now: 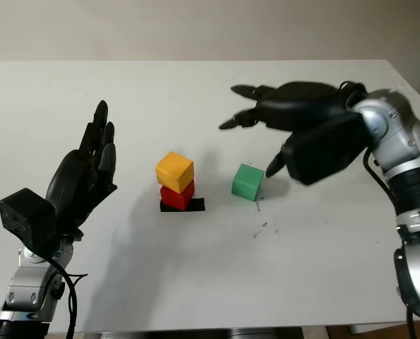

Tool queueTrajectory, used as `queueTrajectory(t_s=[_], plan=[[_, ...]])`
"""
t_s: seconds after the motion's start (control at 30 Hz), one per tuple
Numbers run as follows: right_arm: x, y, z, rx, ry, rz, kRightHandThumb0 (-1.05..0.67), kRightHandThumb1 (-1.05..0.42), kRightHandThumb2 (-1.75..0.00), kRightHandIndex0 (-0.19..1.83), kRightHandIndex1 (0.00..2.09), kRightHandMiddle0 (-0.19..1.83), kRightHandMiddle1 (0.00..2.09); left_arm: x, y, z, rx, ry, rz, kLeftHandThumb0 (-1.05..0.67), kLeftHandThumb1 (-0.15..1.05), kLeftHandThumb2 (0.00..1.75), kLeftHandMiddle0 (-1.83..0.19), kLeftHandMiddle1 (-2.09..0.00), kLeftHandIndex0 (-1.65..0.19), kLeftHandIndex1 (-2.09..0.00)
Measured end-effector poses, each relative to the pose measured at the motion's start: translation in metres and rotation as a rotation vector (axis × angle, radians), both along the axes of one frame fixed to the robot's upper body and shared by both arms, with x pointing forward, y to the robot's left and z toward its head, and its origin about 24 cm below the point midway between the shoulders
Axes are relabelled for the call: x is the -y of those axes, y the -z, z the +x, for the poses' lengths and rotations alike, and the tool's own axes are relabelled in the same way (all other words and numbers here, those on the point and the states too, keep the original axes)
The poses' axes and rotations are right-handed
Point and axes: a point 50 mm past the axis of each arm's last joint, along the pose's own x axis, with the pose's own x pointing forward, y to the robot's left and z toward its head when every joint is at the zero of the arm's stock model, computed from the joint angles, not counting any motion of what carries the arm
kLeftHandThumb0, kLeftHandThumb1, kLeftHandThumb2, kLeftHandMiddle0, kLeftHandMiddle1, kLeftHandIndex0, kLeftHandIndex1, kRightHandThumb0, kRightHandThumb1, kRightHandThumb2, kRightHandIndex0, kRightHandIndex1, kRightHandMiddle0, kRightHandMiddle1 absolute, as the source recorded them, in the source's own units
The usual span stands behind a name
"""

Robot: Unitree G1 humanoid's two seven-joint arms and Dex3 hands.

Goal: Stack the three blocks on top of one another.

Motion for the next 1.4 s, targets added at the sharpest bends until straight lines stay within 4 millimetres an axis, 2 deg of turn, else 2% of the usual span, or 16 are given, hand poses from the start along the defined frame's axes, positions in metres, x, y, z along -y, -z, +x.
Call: queueTrajectory(t_s=[0.6,0.8,1.1,1.17,1.23,1.27,1.4], plan=[[0.007,0.031,-0.001,-0.021,-0.046,-0.065,-0.54,-0.83,-0.06,-0.13,0.06,0.32,0.10,-0.001,0.000,0.000,-0.005,0.001,0.011,-0.83,1.05,0.71,0.19,0.00,0.19,0.00],[0.011,0.034,0.000,-0.017,-0.033,-0.030,-0.46,-0.86,-0.06,-0.10,0.07,0.41,0.13,-0.001,0.000,0.000,-0.006,0.007,0.021,-0.83,1.05,0.71,0.19,0.00,0.19,0.00],[0.004,0.035,0.000,-0.001,-0.063,0.029,-0.38,-0.90,-0.07,-0.03,0.08,0.59,0.24,-0.002,0.000,0.001,-0.014,0.002,0.019,-0.83,1.05,0.70,0.19,0.00,0.19,0.00],[0.004,0.035,0.000,0.008,-0.069,0.038,-0.38,-0.91,-0.06,0.02,0.08,0.64,0.37,-0.002,0.000,0.001,-0.016,0.001,0.019,-0.83,1.05,0.70,0.19,0.00,0.19,0.00],[0.004,0.035,0.000,0.018,-0.074,0.051,-0.37,-0.92,-0.05,0.06,0.06,0.50,0.80,-0.002,0.000,0.001,-0.015,0.001,0.019,-0.83,1.05,0.70,0.19,0.00,0.19,0.00],[0.004,0.035,0.000,0.021,-0.076,0.054,-0.36,-0.92,-0.05,0.07,0.06,0.47,0.90,-0.002,0.000,0.001,-0.016,0.001,0.019,-0.84,1.05,0.70,0.19,0.00,0.19,0.00],[0.005,0.036,0.000,0.019,-0.072,0.055,-0.36,-0.93,-0.06,0.07,0.06,0.42,1.01,-0.002,0.000,0.001,-0.016,0.003,0.020,-0.84,1.05,0.71,0.19,0.00,0.19,0.00]])
